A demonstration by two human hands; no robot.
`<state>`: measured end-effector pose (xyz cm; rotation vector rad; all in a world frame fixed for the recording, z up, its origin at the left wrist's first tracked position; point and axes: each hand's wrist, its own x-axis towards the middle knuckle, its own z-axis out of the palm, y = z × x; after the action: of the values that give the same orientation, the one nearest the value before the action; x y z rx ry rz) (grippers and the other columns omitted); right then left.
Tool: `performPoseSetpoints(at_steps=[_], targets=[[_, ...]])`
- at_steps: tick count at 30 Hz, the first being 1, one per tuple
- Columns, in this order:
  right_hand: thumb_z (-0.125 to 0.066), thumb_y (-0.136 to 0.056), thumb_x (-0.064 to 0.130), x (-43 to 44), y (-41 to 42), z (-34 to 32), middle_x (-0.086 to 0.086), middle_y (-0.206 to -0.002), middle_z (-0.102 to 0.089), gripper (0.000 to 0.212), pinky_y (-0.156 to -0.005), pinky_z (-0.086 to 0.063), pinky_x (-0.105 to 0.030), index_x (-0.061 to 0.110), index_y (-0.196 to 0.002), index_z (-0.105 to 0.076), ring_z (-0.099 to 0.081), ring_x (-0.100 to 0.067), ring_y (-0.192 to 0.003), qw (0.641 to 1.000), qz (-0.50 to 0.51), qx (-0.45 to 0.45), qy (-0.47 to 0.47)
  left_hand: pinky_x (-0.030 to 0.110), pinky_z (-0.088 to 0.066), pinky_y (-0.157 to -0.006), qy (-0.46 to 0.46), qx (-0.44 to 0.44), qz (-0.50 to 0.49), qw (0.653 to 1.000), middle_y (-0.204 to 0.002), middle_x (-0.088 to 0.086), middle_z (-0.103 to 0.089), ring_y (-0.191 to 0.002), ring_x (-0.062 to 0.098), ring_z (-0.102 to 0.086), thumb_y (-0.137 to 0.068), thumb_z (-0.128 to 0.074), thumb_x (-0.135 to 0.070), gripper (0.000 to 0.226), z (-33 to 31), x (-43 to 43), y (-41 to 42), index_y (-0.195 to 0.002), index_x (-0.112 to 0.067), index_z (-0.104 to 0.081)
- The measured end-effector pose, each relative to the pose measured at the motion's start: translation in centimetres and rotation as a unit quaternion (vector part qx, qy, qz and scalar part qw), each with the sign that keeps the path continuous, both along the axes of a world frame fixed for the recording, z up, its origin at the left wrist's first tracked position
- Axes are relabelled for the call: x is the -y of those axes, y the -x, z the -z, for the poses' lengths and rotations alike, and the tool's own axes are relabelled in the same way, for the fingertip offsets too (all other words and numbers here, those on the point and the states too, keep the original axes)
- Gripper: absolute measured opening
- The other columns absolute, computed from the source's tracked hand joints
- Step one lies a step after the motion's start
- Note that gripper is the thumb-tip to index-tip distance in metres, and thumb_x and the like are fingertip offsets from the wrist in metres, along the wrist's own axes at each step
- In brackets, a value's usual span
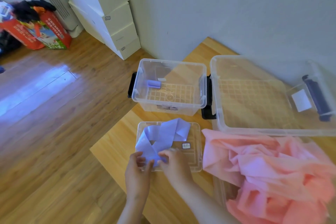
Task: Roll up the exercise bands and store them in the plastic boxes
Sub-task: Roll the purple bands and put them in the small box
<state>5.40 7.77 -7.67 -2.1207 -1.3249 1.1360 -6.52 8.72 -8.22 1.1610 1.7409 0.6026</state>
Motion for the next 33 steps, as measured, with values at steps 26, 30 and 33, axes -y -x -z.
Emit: performPoseSetpoints(at_steps=[26, 30, 33], targets=[[-0.048, -0.086, -0.008, 5.5, -3.7, -5.5, 0.014, -0.094, -0.067, 0.045, -0.075, -0.047, -0.008, 0.032, -0.102, -0.059, -0.064, 0.002, -0.089, 0.957, 0.188, -0.211, -0.068, 0.031, -0.049, -0.08, 0.046, 0.173, -0.012, 0.984, -0.091, 0.005, -0.072, -0.091, 0.021, -0.067, -0.092, -0.062, -0.008, 0.01, -4.2, 3.3, -6.8, -0.095, -0.017, -0.064], [-0.053, -0.085, -0.006, 7.6, -4.8, -3.4, 0.012, -0.089, -0.063, 0.039, -0.076, -0.042, -0.007, 0.032, -0.095, -0.056, -0.062, -0.006, -0.088, 0.963, 0.214, -0.16, -0.045, 0.031, -0.043, -0.082, 0.0, 0.064, -0.017, 0.998, -0.109, 0.006, -0.064, -0.101, 0.023, -0.058, -0.085, -0.072, -0.007, 0.025, -2.3, 4.3, -5.9, -0.108, -0.011, -0.062], [-0.056, -0.083, -0.008, 8.3, -4.6, -2.2, 0.008, -0.091, -0.061, 0.034, -0.079, -0.043, -0.01, 0.017, -0.106, -0.06, -0.059, -0.01, -0.09, 0.959, 0.219, -0.178, -0.031, 0.03, -0.042, -0.08, -0.029, 0.023, -0.02, 0.999, -0.116, 0.003, -0.056, -0.102, 0.024, -0.057, -0.083, -0.074, -0.007, 0.037, -1.7, 4.1, -5.5, -0.116, -0.009, -0.059]])
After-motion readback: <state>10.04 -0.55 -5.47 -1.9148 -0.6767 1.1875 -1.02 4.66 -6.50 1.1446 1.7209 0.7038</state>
